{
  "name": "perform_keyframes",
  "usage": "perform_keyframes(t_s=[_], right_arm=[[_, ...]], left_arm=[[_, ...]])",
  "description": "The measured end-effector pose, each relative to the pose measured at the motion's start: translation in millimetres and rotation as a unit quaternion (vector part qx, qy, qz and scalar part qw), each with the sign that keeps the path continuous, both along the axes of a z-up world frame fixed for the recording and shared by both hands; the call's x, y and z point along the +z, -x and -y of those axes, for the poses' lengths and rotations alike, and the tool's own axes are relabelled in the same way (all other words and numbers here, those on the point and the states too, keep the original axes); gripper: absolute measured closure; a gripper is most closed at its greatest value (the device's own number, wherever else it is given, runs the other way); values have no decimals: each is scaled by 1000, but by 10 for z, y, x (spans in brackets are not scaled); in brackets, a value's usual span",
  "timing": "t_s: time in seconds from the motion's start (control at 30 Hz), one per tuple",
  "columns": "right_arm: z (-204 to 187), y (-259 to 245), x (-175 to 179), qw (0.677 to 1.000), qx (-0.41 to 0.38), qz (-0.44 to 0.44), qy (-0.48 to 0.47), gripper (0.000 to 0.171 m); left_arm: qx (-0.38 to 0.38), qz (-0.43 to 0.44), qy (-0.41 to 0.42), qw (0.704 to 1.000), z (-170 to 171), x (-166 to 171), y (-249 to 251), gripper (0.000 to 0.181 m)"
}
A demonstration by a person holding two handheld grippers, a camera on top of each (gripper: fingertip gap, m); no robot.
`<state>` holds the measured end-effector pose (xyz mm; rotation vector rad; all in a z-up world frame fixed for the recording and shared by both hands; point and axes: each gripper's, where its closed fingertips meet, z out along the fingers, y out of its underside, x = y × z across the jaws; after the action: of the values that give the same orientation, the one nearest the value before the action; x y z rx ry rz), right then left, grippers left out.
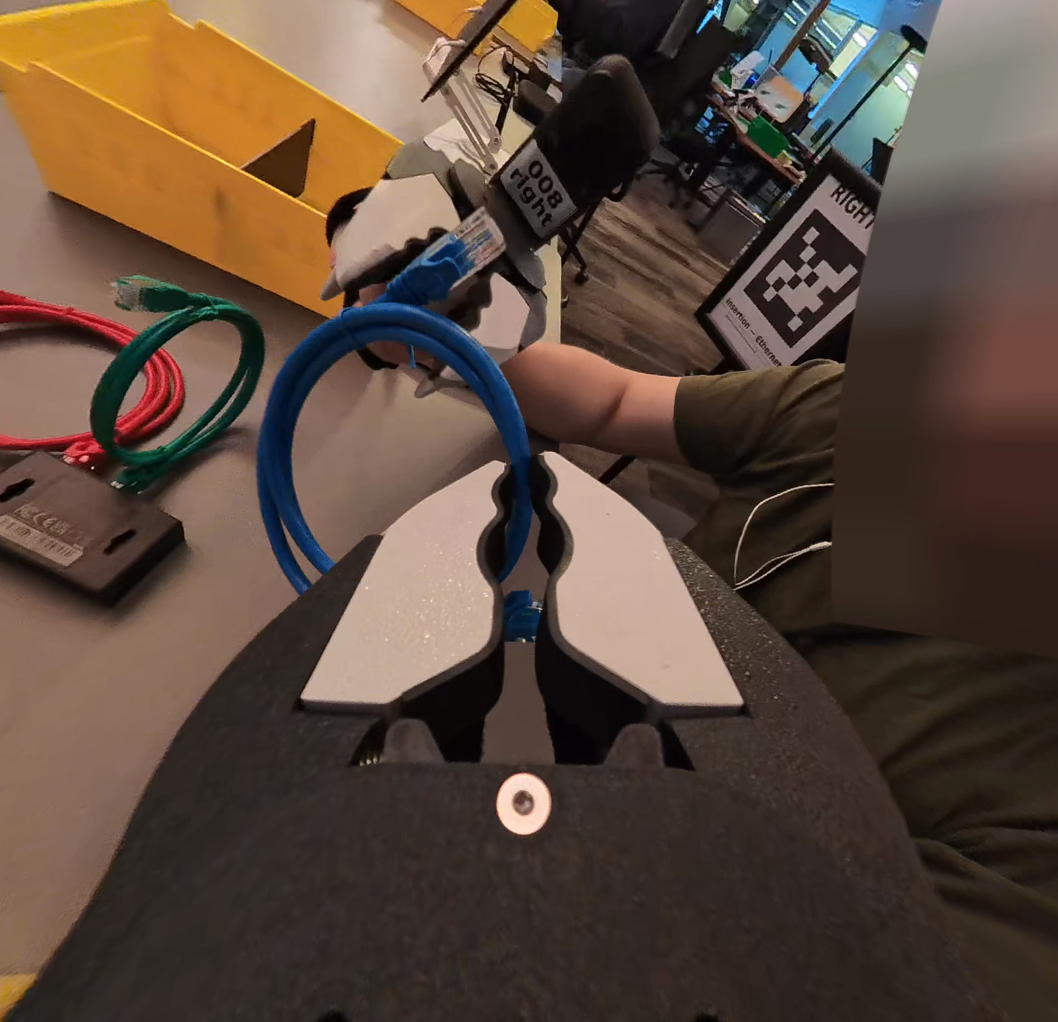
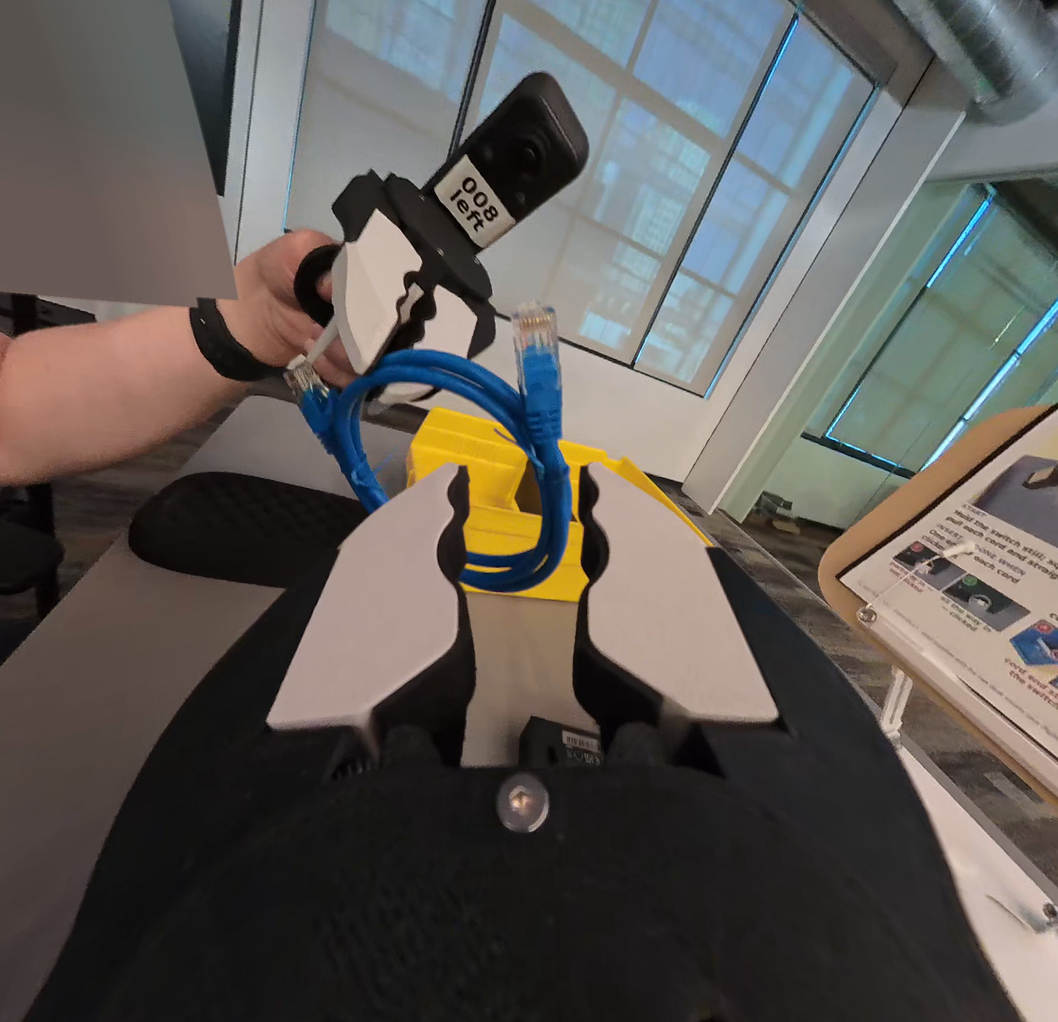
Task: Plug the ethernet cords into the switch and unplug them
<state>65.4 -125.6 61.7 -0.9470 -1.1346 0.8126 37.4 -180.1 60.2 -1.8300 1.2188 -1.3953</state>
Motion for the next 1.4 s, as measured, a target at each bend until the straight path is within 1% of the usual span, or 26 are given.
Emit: perform_keyframes(t_s=[0.1,0.17,0.2,0.23,0.3,0.37,0.4,0.43,0.5,0.57,0.6,0.67,0.77,0.87,0.93,1.03,1.1,1.23,1.3,1.4], right_arm=[[13,-28,72,1000,-15,-15,-17,134],[3,-37,68,999,-22,-9,-24,137],[6,-37,55,1000,-18,-4,-24,143],[39,-27,22,1000,-1,6,-20,156],[82,-9,-44,999,33,31,3,157],[123,-5,-80,995,71,46,42,157],[143,-12,-89,992,93,50,66,157],[181,-22,-100,987,122,55,92,157],[289,-53,-88,970,190,56,144,157],[402,-77,-65,945,256,52,194,158],[481,-88,-64,929,295,53,218,158],[659,-114,-68,891,372,60,252,158],[851,-121,-79,854,441,65,270,157],[994,-128,-102,825,485,77,279,158],[1073,-166,-106,808,511,83,280,158],[1123,-223,-69,782,544,77,293,158],[1152,-253,-69,764,565,77,303,158],[1179,-287,-54,738,592,71,316,158],[1190,-323,-29,724,609,62,317,157],[1161,-327,-11,727,607,52,318,157]], left_arm=[[-25,7,3,1000,86,4,-81,175],[-36,8,7,999,136,-1,-109,175],[-40,10,6,999,155,-2,-118,175],[-43,14,7,999,170,1,-123,175],[-52,14,9,999,204,-15,-112,174],[-49,15,-15,999,201,-21,-85,172],[-31,12,-36,999,147,-15,-64,161],[-11,12,-64,998,81,7,-33,154],[31,14,-141,989,-90,82,26,153],[51,28,-224,973,-200,173,10,147],[44,44,-257,965,-188,227,-39,147],[17,77,-292,953,-91,319,-174,147],[-55,85,-300,949,125,304,-398,142],[-128,82,-295,943,325,201,-576,143],[-171,97,-285,938,460,185,-614,151],[-195,123,-269,935,552,199,-647,152],[-210,116,-274,932,579,125,-665,152],[-217,101,-283,929,612,23,-747,150],[-203,108,-289,929,602,49,-794,154],[-185,110,-290,933,555,78,-807,163]])
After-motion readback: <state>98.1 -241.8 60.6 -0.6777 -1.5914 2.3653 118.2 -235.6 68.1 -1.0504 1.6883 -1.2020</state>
